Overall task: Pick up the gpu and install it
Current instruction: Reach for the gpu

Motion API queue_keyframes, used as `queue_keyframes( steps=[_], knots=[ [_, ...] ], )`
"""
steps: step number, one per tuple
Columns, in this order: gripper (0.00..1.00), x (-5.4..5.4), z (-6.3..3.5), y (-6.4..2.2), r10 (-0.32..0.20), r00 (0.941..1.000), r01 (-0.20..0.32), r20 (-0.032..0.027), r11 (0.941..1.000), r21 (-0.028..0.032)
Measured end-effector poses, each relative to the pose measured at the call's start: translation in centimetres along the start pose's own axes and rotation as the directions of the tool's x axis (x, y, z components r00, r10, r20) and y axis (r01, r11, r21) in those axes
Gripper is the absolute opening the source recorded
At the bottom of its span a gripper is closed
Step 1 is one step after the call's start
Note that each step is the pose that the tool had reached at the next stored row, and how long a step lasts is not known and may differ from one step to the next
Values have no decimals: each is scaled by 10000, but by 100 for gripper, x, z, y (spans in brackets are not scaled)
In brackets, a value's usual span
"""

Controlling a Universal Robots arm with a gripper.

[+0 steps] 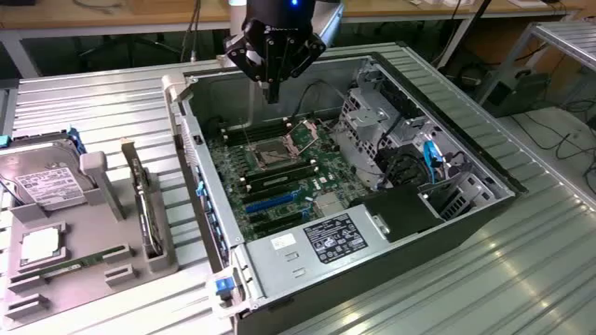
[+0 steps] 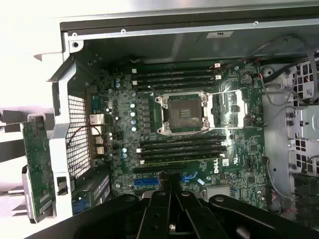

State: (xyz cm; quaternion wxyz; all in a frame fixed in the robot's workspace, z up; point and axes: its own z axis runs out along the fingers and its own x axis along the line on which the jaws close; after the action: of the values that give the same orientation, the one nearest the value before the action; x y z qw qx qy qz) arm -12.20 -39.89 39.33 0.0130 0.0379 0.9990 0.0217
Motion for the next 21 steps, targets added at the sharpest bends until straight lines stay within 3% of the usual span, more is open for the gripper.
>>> queue_keyframes(
  steps=[5,9,15,17,21],
  knots=[
    [11,1,-1,-7,1,10000,-1,-1,10000,1],
    [11,295,-11,-86,-1,10000,1,1,10000,0],
    [11,611,-22,-163,1,10000,-1,0,10000,0],
    [11,775,-28,-212,2,10000,-2,1,10000,-1],
    [11,942,-32,-317,1,10000,-1,0,10000,1]
  ],
)
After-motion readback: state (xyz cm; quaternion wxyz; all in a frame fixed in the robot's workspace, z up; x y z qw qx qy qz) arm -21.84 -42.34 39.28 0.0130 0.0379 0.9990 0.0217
